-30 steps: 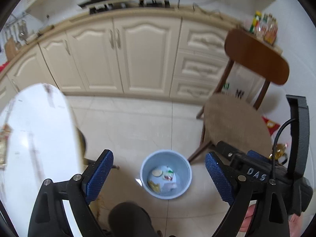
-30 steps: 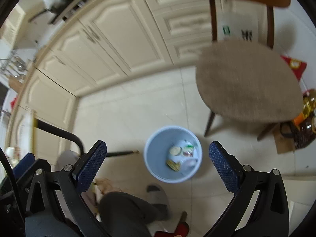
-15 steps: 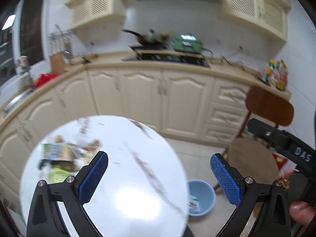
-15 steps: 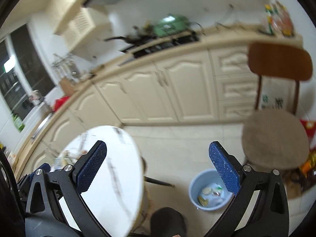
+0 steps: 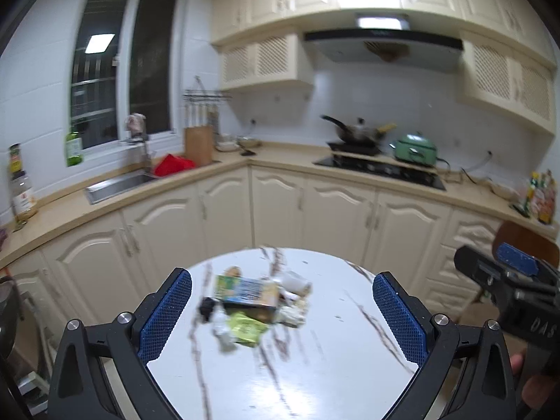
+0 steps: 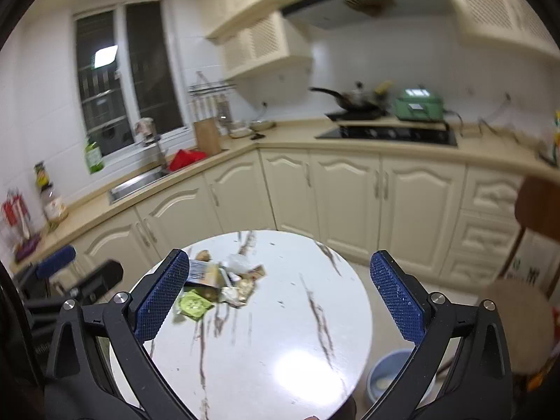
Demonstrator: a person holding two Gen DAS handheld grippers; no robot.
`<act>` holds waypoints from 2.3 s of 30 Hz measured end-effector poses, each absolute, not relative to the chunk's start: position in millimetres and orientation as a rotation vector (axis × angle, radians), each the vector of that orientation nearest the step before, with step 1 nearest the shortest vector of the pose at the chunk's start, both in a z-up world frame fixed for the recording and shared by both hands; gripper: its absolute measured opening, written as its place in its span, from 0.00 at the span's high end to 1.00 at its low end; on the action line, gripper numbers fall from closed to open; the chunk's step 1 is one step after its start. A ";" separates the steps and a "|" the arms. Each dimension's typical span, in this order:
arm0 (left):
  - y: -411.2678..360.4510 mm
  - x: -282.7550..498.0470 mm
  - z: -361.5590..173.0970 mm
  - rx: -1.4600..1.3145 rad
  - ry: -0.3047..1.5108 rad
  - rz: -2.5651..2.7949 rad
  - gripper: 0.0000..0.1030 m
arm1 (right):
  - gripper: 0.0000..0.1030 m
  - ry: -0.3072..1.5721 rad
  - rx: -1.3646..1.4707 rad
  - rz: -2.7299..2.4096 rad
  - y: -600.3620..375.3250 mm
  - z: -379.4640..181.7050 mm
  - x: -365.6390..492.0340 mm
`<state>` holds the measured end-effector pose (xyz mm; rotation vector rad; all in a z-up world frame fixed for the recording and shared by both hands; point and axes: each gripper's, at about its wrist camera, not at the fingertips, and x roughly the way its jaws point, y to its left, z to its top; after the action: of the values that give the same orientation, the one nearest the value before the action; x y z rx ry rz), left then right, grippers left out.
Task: Collect trash
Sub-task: 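Move both tools back over the table, then grasp the clear plastic wrap with the left gripper while the right grasps crumpled paper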
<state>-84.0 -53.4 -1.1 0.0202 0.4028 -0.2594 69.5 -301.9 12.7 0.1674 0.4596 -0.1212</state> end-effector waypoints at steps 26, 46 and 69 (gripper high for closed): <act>-36.0 -84.0 -10.9 -0.056 0.451 -0.049 0.01 | 0.00 0.507 0.020 -0.014 -215.6 1.1 116.0; -20.8 172.9 -86.6 -0.078 0.838 -0.080 0.01 | 0.00 0.844 0.039 -0.039 -256.1 -128.2 217.6; -3.1 386.0 -150.3 -0.187 0.991 -0.155 0.36 | 0.54 1.001 0.024 0.052 -245.2 -222.7 296.7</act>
<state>386.0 -3.1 -150.3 -0.1873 0.9913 -0.1545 296.7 -245.2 -222.7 0.0238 1.0007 0.0521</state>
